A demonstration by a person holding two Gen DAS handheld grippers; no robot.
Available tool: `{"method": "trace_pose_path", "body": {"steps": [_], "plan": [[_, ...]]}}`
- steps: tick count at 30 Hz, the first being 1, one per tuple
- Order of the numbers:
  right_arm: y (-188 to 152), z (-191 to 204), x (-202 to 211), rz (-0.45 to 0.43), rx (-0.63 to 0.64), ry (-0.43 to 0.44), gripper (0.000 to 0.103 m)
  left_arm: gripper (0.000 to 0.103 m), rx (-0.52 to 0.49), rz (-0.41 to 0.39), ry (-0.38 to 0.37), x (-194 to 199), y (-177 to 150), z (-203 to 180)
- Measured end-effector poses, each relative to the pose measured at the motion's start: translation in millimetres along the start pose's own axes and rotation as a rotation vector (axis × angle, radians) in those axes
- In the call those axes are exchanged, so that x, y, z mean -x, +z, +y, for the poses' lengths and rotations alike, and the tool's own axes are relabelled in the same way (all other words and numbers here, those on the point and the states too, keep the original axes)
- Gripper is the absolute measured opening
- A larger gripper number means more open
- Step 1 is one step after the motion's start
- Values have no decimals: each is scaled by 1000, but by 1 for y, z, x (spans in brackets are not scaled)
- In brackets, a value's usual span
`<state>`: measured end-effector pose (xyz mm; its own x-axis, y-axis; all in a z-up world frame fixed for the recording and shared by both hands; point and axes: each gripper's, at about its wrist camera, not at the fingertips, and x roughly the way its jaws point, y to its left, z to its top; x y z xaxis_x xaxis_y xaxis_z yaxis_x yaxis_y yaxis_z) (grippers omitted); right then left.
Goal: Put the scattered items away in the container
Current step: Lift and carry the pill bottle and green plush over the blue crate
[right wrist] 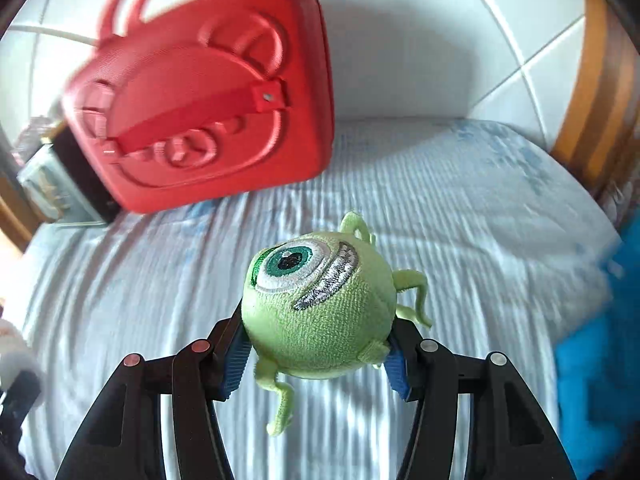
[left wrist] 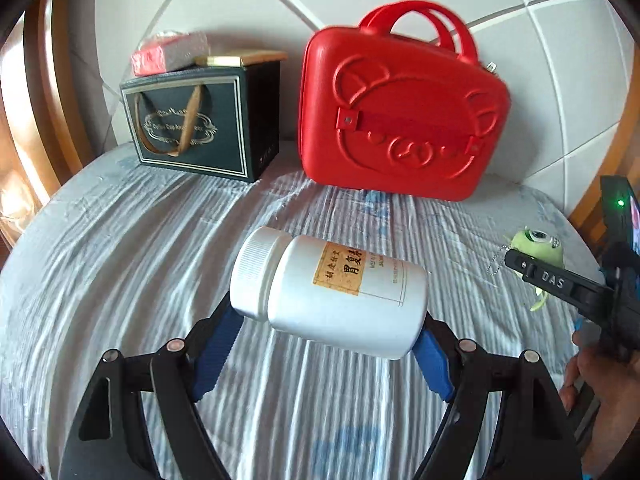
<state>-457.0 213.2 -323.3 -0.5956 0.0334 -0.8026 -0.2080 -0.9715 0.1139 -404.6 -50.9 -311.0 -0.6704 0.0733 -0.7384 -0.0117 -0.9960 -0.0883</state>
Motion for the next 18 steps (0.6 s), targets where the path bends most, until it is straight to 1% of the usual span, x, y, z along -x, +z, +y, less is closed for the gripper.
{"method": "trace_pose_path", "body": {"steps": [5,6,9,13,18], "plan": [[-20,22,95,-3,24,13,56,80,-17,1,-12,72,6,10],[-22,20,103,1,26,12,56,80,-23,6,-13,83,7,11],[-33,30,146,9,59,4,56,80,-36,17,-18,113,8,13],[-45,39,189,15,73,4,56,80,-64,4,-41,152,8,9],[-55,48,233,11,78,10,56,80,-73,-3,-69,189,8,10]]}}
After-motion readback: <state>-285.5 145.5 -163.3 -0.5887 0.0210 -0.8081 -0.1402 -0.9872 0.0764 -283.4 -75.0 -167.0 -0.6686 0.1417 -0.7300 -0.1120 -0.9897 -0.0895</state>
